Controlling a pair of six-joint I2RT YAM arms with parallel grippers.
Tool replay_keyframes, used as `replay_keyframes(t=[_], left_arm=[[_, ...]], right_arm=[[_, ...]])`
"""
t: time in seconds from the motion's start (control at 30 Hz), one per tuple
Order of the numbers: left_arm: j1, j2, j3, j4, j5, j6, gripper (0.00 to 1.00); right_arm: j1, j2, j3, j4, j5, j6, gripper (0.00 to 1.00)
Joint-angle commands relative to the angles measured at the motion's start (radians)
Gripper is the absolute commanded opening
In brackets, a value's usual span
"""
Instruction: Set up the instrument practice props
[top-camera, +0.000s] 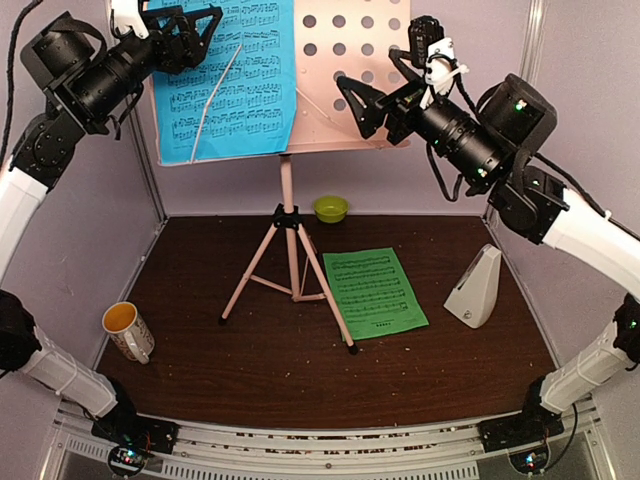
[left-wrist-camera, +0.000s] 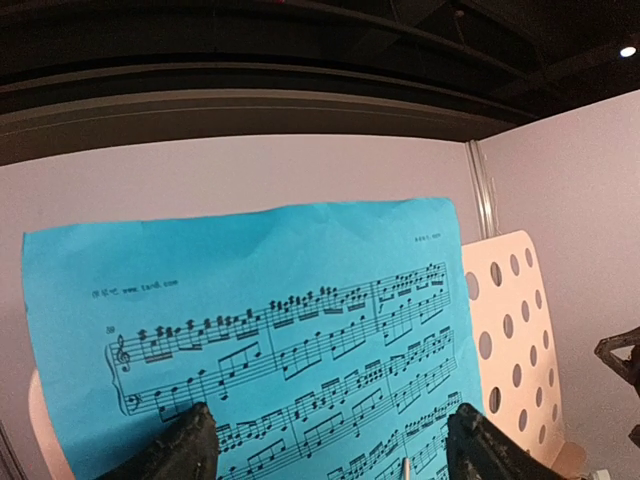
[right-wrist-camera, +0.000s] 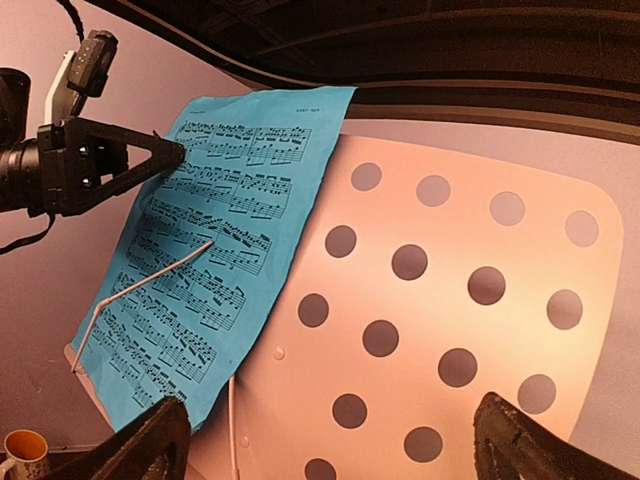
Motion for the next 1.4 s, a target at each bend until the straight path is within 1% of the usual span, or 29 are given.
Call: replay_keyframes(t=[0.0, 0.27, 0.37, 0.43, 0.63, 0.77, 0.93, 1.03, 1.23, 1.3, 1.37], left_arm=[[0.008, -0.079, -0.023, 0.016, 0.070, -0.015, 0.81], [0.008, -0.197, -0.162, -0.010, 0.102, -0.052, 0.81], [0.008, -0.234, -0.200, -0.068, 0.152, -0.060, 0.81], [0.008, -0.275, -0.259, -0.082, 0.191, -0.060, 0.82], [0.008, -0.388, -0.472, -0.117, 0.233, -0.068, 0.81], [0.008, -0.444, -0.619, -0.136, 0.301, -0.088, 0.78], [0.008, -0.524, -0.872, -0.071, 0.328, -0.141, 0.75], [0.008, -0.541, -0.972, -0.053, 0.312, -0.159, 0.74], [0.008, -0.527, -1.181, 0.079, 0.233, -0.242, 0.70], [0.008, -0.499, -1.225, 0.109, 0.217, -0.261, 0.69], [0.008, -0.470, -1.250, 0.134, 0.213, -0.275, 0.69]], right_arm=[[-0.002, -0.051, -0.009, -0.061, 0.046, 0.065, 1.00], [-0.002, -0.092, -0.008, -0.170, 0.067, 0.131, 1.00], [-0.003, -0.113, -0.008, -0.237, 0.071, 0.157, 1.00], [-0.004, -0.136, -0.021, -0.294, 0.074, 0.178, 1.00], [-0.009, -0.237, -0.137, -0.421, 0.061, 0.260, 1.00], [-0.012, -0.304, -0.246, -0.491, 0.064, 0.303, 1.00], [-0.032, -0.363, -0.397, -0.544, 0.080, 0.382, 0.99], [-0.048, -0.364, -0.475, -0.563, 0.080, 0.446, 0.97], [-0.059, -0.294, -0.599, -0.531, 0.033, 0.534, 0.94], [-0.064, -0.257, -0.624, -0.531, 0.030, 0.537, 0.93], [-0.083, -0.216, -0.627, -0.572, 0.033, 0.528, 0.91]])
